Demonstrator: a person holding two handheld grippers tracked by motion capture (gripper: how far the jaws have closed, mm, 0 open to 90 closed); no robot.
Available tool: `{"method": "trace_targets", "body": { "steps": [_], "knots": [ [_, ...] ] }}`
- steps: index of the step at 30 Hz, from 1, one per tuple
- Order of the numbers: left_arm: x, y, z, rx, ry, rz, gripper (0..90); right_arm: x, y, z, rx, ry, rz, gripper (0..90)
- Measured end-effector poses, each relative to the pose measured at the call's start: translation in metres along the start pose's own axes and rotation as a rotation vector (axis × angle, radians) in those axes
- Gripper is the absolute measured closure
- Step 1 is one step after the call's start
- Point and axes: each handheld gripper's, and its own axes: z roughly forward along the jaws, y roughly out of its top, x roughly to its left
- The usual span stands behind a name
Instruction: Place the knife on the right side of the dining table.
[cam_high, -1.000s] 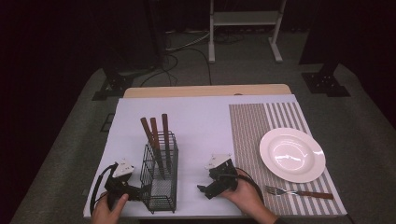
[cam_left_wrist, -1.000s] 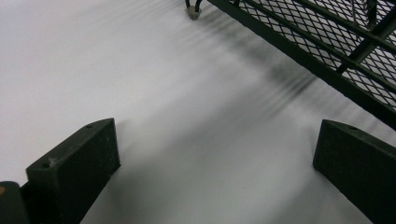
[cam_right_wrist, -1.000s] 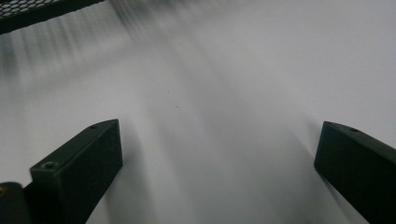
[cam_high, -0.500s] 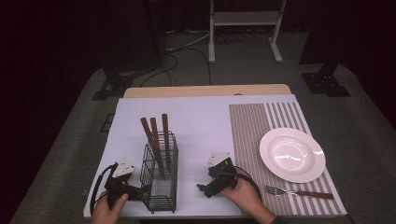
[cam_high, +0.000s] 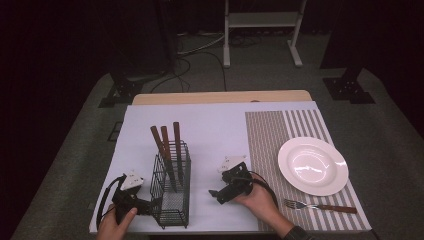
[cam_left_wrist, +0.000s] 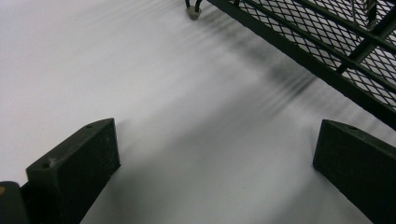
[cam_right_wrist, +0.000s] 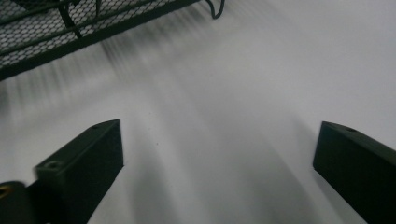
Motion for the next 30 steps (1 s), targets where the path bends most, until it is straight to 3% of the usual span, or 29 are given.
{"method": "trace_targets", "body": {
  "steps": [1,3,5,20,21,30],
  "knots": [
    [0.0,0.0,0.0,0.0,0.0,0.0,0.0,-0.001,0.002,-0.001,-0.004,-0.012,0.006,18.2],
    [0.0,0.0,0.0,0.0,0.0,0.0,0.0,-0.004,0.005,-0.001,0.002,-0.007,0.032,13.3],
    [0.0,0.0,0.0,-0.001,0.001,0.001,0.0,-0.006,0.008,-0.002,-0.003,0.016,0.041,13.8],
    [0.0,0.0,0.0,-0.002,0.002,0.0,0.0,-0.014,0.028,-0.013,-0.042,0.059,0.033,24.7],
    [0.0,0.0,0.0,-0.003,0.002,-0.001,0.0,-0.016,0.031,-0.015,-0.045,0.074,0.031,28.9],
    [0.0,0.0,0.0,-0.001,0.001,0.002,0.0,-0.02,0.045,-0.021,-0.07,0.089,0.033,28.7]
  ]
}}
